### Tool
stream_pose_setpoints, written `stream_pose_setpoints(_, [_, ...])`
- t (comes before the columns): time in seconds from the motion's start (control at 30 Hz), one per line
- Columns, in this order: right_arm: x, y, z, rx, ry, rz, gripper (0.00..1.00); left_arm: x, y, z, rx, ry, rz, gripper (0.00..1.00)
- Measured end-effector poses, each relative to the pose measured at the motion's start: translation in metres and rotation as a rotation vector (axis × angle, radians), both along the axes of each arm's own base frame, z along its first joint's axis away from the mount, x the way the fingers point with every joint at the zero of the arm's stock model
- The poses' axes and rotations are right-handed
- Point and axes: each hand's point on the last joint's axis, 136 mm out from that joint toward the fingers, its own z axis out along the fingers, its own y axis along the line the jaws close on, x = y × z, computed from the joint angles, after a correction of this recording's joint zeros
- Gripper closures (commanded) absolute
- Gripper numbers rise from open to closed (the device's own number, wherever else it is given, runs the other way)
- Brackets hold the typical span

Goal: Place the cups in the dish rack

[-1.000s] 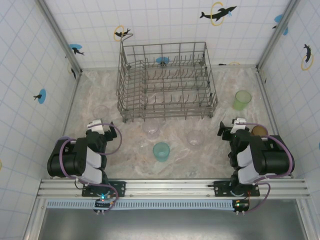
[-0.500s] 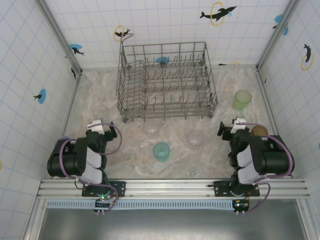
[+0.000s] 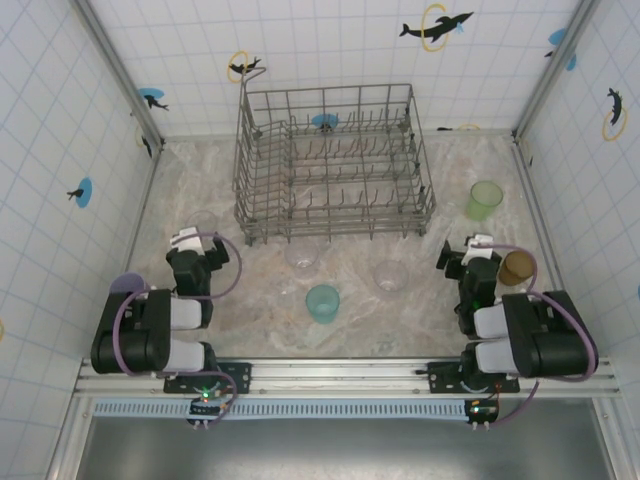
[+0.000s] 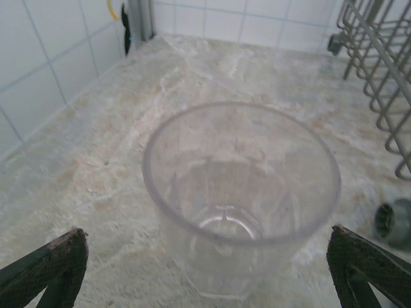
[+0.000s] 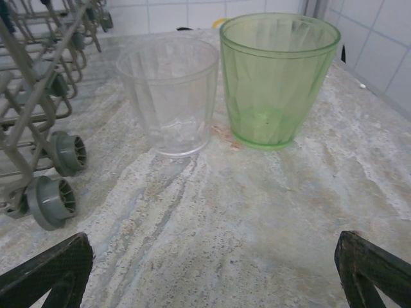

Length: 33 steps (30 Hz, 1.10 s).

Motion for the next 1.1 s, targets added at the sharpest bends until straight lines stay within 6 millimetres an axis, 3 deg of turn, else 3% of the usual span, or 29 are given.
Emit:
stream_pose_setpoints(0.2, [0.016, -0.012, 0.016, 0.091, 0.032, -0.117, 0.0, -0.001, 0.024, 0.012, -0.024, 0.024, 0.182, 0.02])
stream_pose_setpoints(0.43, [0.022, -0.023, 0.025, 0.179, 0.137, -0.241, 0.0, 0.019, 0.039, 0.057, -0.101, 0.014, 0.327, 0.02])
stream_pose_setpoints(0.67, [0.027, -0.015, 0.035, 0.222, 0.257, -0.232, 0.0, 0.01, 0.028, 0.074, -0.164, 0.063, 0.329, 0.02])
stream_pose_setpoints(0.8, [0.017, -0.007, 0.03, 0.239, 0.323, -0.196, 0.0, 0.004, 0.021, 0.08, -0.216, 0.095, 0.309, 0.02])
stream_pose_setpoints(0.93, [0.009, 0.003, 0.029, 0.231, 0.379, -0.152, 0.0, 0.001, 0.006, 0.088, -0.278, 0.115, 0.233, 0.02])
stream_pose_setpoints(1.1, [0.01, 0.013, 0.045, 0.201, 0.414, -0.09, 0.0, 0.0, -0.019, 0.097, -0.336, 0.172, 0.11, 0.02])
